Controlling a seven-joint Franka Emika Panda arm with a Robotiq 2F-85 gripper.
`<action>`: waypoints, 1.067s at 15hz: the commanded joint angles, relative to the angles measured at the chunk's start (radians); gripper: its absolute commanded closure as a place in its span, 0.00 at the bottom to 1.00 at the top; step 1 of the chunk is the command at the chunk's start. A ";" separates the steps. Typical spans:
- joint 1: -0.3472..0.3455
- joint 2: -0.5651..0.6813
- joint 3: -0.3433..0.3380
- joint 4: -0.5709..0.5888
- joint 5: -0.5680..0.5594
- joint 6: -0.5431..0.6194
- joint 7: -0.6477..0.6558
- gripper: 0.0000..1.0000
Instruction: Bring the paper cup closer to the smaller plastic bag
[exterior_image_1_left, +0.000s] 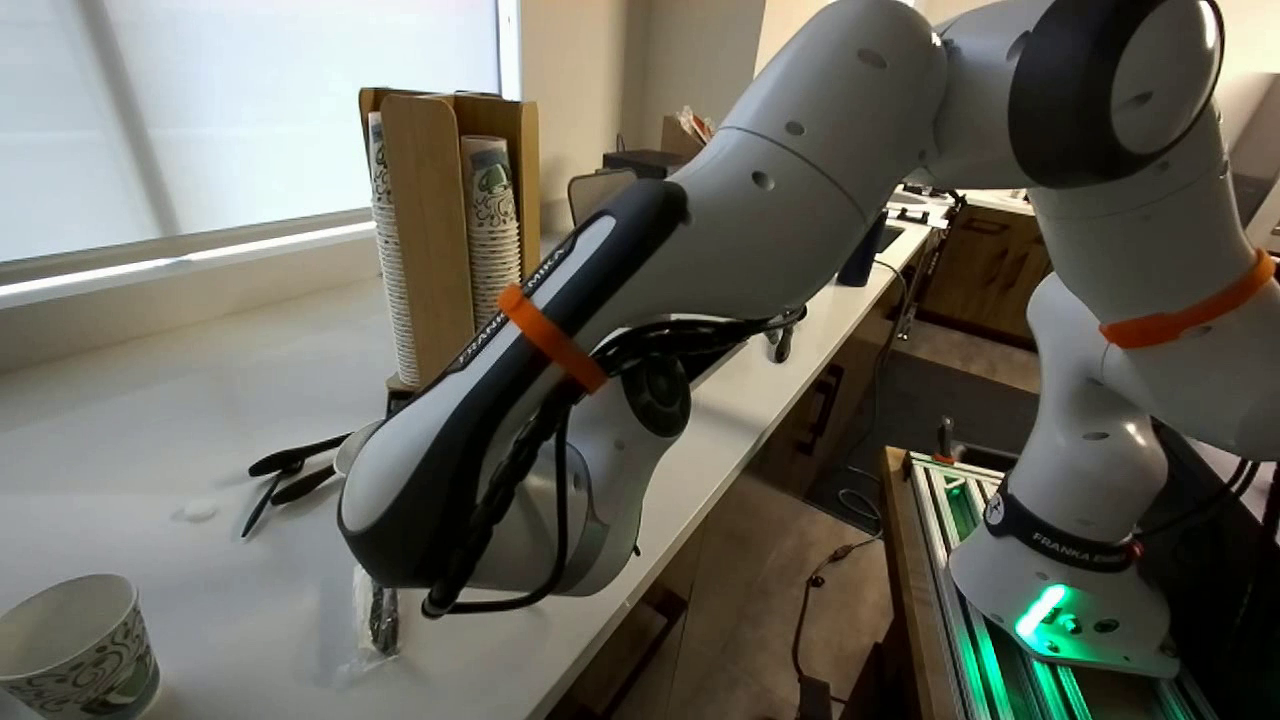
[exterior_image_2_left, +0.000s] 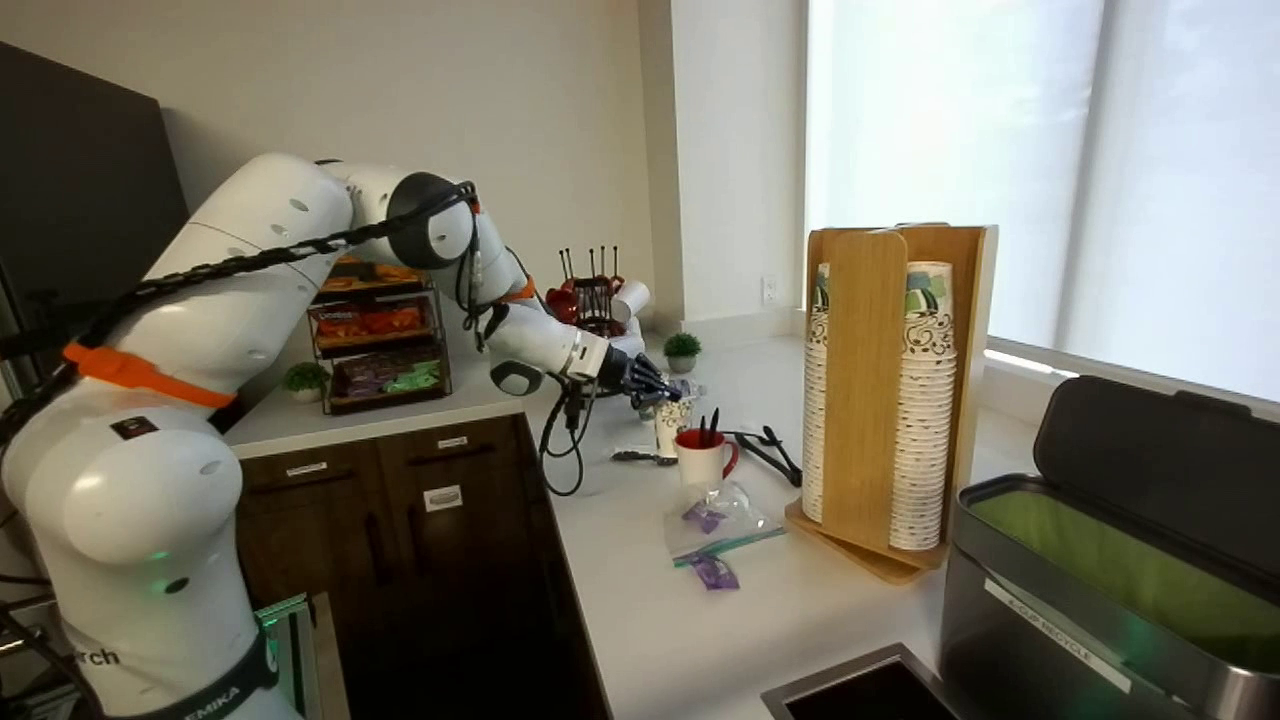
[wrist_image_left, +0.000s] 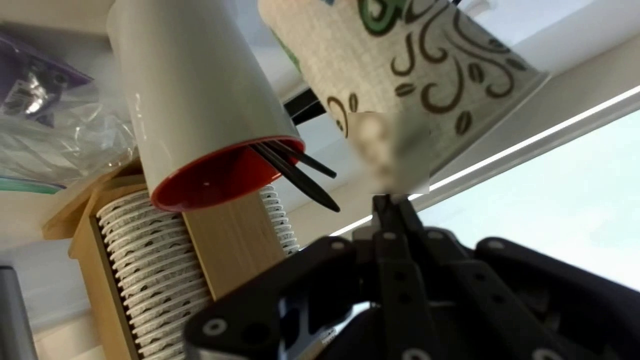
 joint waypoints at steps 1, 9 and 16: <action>0.017 -0.005 -0.023 -0.005 0.001 -0.013 0.012 0.97; 0.004 0.000 -0.001 -0.005 -0.045 -0.048 0.202 0.99; -0.022 -0.001 0.005 -0.055 -0.378 -0.182 0.398 0.99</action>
